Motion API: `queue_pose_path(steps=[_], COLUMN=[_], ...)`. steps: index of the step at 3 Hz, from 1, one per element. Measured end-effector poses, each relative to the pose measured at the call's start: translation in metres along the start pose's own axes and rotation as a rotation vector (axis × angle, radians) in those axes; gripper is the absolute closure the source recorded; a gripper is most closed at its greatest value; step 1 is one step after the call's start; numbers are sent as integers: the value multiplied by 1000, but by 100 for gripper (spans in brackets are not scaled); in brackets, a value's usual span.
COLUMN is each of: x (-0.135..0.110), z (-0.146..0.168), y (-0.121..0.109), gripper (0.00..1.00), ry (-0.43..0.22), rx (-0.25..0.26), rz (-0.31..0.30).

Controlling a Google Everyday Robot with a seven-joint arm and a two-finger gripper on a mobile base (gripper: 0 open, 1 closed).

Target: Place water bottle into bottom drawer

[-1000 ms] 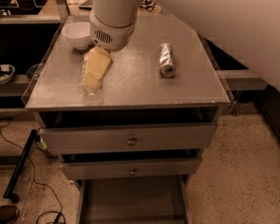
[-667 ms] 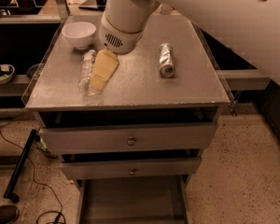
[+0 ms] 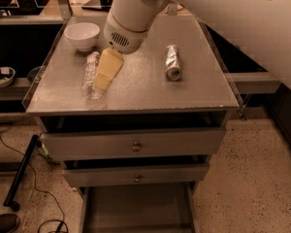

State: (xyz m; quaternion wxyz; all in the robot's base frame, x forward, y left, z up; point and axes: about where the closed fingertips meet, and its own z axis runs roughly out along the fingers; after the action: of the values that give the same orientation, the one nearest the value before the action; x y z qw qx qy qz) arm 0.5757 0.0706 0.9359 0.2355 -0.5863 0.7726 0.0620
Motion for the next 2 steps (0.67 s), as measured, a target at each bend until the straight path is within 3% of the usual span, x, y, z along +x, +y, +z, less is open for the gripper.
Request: queue_pose_path(steps=[1,2], x=[-17,-18], z=[16,18], y=[-26,-26], gripper=[0,0], ry=[-82,-81], rx=[-65,-72], rz=[-33,-27])
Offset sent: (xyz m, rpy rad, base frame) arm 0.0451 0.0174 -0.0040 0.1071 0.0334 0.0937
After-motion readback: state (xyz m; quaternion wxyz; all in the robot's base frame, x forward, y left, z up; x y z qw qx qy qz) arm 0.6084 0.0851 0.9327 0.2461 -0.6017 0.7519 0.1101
